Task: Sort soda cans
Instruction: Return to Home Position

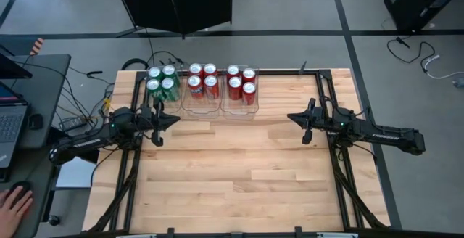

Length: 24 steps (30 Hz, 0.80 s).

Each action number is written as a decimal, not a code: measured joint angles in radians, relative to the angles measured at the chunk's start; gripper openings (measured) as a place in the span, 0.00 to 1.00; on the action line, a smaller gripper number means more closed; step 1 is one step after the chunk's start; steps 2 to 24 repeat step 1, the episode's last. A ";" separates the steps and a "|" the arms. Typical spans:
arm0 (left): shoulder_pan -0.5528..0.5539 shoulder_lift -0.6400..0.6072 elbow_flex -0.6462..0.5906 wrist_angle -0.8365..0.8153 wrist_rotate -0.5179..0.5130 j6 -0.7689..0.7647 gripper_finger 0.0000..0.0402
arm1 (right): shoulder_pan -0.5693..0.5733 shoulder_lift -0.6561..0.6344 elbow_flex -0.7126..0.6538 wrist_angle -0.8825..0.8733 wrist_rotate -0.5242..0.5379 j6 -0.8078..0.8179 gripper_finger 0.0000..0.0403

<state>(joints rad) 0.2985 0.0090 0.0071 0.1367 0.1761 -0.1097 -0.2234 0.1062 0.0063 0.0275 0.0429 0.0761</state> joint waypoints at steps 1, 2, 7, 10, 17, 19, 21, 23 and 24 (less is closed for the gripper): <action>0.000 0.000 0.000 0.000 0.000 0.000 0.03 | 0.000 0.000 0.000 0.000 0.000 0.000 0.00; 0.000 0.000 0.000 0.000 0.000 0.000 0.03 | 0.000 0.000 0.000 0.000 0.000 0.000 0.00; 0.000 0.000 0.000 0.000 0.000 0.000 0.03 | 0.000 0.000 0.000 0.000 0.000 0.000 0.00; 0.000 0.000 0.000 0.000 0.000 0.000 0.03 | 0.000 0.000 0.000 0.000 0.000 0.000 0.00; 0.000 0.000 0.000 0.000 0.000 0.000 0.03 | 0.000 0.000 0.000 0.000 0.000 0.000 0.00; 0.000 0.000 0.000 0.000 0.000 0.000 0.03 | 0.000 0.000 0.000 0.000 0.000 0.000 0.00; 0.000 0.000 0.000 0.000 0.000 0.000 0.03 | 0.000 0.000 0.000 0.000 0.000 0.000 0.00; 0.000 0.000 0.000 0.000 0.000 0.000 0.03 | 0.000 0.000 0.000 0.000 0.000 0.000 0.00; 0.000 0.000 0.000 0.000 0.000 0.000 0.03 | 0.000 0.000 0.000 0.000 0.000 0.000 0.00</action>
